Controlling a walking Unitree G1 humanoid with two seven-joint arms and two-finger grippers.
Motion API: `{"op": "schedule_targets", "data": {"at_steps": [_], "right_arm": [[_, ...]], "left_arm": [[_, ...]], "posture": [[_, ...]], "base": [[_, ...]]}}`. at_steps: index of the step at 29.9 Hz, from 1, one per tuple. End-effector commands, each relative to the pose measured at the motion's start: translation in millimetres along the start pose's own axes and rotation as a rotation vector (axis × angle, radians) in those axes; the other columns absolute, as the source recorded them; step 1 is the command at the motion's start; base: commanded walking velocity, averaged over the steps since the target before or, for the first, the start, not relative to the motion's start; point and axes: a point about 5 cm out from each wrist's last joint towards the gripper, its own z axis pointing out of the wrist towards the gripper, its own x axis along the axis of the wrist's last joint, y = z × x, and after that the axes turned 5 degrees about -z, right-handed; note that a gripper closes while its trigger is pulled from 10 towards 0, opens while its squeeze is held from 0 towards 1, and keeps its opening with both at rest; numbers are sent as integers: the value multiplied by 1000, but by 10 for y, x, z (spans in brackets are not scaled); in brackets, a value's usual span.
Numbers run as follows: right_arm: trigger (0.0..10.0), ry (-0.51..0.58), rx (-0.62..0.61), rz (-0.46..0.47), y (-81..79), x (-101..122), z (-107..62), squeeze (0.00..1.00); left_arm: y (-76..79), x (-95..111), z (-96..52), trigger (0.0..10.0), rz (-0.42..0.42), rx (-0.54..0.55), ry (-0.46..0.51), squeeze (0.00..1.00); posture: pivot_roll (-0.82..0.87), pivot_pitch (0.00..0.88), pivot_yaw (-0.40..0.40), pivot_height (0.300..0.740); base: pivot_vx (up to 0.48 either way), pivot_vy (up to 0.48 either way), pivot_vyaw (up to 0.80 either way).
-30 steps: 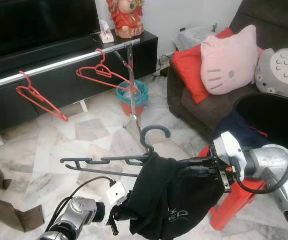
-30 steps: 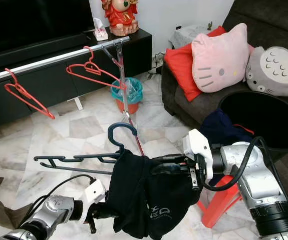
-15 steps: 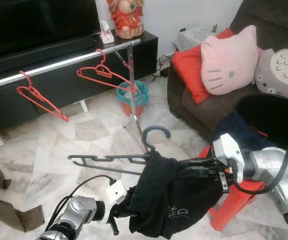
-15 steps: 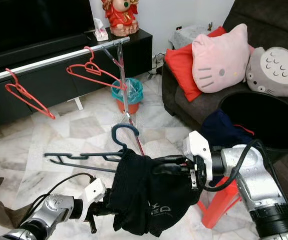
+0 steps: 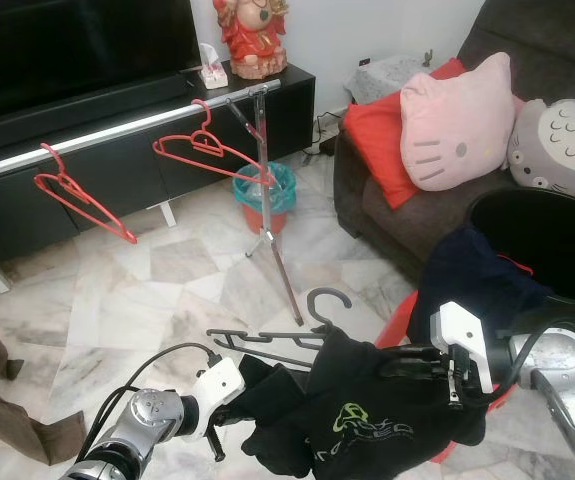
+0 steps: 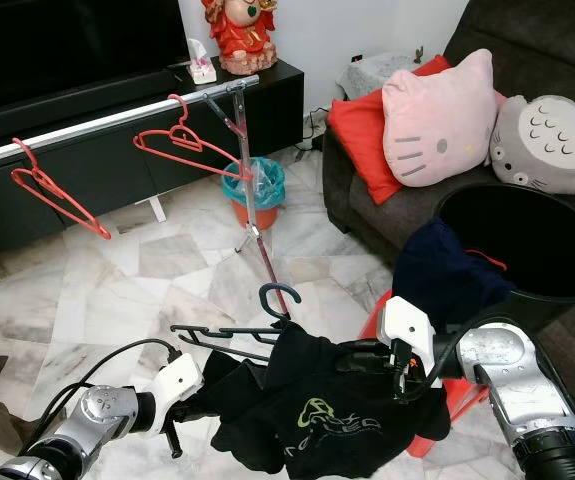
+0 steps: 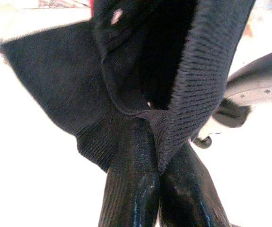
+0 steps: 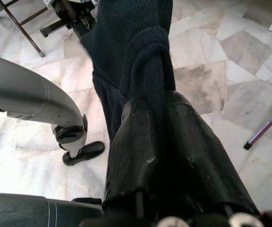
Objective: Hang hanger
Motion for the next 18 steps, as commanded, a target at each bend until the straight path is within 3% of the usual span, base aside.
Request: {"op": "schedule_targets", "data": {"at_steps": [1, 7, 11, 18], "right_arm": [[0, 1, -29, -22, 43, 20, -85, 0], [0, -16, 23, 9, -21, -42, -175, 0], [0, -16, 87, 35, -97, -56, -203, 0], [0, -87, 150, 44, -170, -134, -228, 0]], "left_arm": [[-11, -81, -47, 10000, 40, 12, -50, 0], [-34, -149, -75, 10000, 113, 60, -115, 0], [-202, -104, -115, 10000, 151, 246, -135, 0], [-302, -54, -159, 10000, 183, 324, -133, 0]], "posture": [[-82, 11, 48, 740], [-84, 22, 45, 740], [-82, 28, 43, 740], [-79, 31, 42, 740]], "base": [[0, 0, 0], [0, 0, 0], [0, 0, 0], [0, 0, 0]]}}
